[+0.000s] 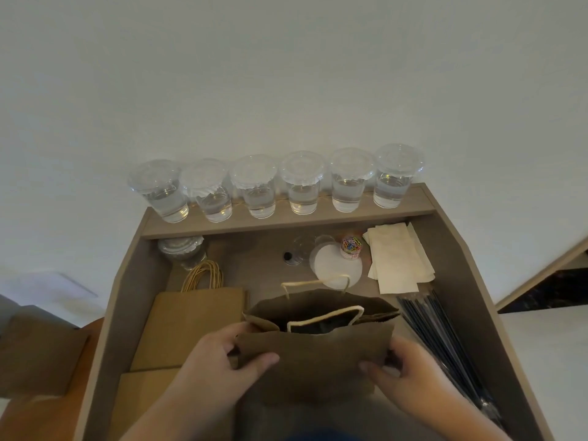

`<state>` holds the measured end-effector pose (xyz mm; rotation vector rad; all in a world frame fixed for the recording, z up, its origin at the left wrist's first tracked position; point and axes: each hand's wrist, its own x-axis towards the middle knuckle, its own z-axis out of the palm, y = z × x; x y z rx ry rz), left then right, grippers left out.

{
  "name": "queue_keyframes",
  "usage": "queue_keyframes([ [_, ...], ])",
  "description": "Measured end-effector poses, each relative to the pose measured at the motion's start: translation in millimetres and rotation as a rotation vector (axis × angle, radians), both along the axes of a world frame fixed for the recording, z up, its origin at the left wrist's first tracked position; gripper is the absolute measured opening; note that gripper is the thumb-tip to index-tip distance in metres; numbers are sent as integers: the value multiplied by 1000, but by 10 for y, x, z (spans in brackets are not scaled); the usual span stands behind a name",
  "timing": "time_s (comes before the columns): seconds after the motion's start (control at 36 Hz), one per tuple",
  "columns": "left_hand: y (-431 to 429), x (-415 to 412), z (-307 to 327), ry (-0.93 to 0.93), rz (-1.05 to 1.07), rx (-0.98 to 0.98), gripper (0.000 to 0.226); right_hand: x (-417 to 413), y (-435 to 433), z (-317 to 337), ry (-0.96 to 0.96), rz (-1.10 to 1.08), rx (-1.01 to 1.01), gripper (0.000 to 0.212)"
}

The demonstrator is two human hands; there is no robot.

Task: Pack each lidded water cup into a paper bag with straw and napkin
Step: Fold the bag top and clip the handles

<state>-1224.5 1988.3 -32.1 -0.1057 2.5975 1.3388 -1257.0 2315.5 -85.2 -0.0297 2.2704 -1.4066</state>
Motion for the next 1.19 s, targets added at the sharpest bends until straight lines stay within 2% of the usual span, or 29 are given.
queue_keyframes([
  [0.11,23,1,149,185,25,65,23,-21,12,251,121,-60,-17,25],
  [0.19,29,4,225,293,41,6,22,-25,2,518,382,-15,-19,28],
  [0.25,29,-12,234,351,74,-49,25,-40,-22,654,571,-24,35,20],
  [0.31,31,-41,238,392,93,-65,26,-82,-31,718,659,-62,81,20],
  [0.39,29,-90,196,411,103,23,32,-160,-39,702,570,-77,45,37],
  [0.47,45,-140,199,369,116,194,58,-252,-38,697,527,-119,-40,55],
  [0.56,44,-228,231,295,14,157,104,-390,-31,790,465,-30,-36,109],
  [0.58,36,-253,241,269,-33,111,111,-435,-22,825,435,27,-40,115],
  [0.61,27,-279,247,257,-87,58,106,-479,-8,852,416,98,-37,112],
  [0.69,21,-327,298,234,-193,-96,67,-565,18,887,365,266,37,74],
  [0.83,80,-393,388,286,-184,-154,26,-647,-82,979,313,265,-4,25],
  [0.89,82,-389,392,311,-170,-157,26,-639,-115,952,329,230,-8,22],
  [1.08,44,-358,420,364,-118,-112,25,-535,-209,877,411,122,-91,39],
  [1.14,34,-364,438,353,-114,-121,28,-554,-221,832,417,116,-108,31],
  [1.19,21,-379,460,329,-117,-123,30,-581,-206,831,357,141,-146,13],
])
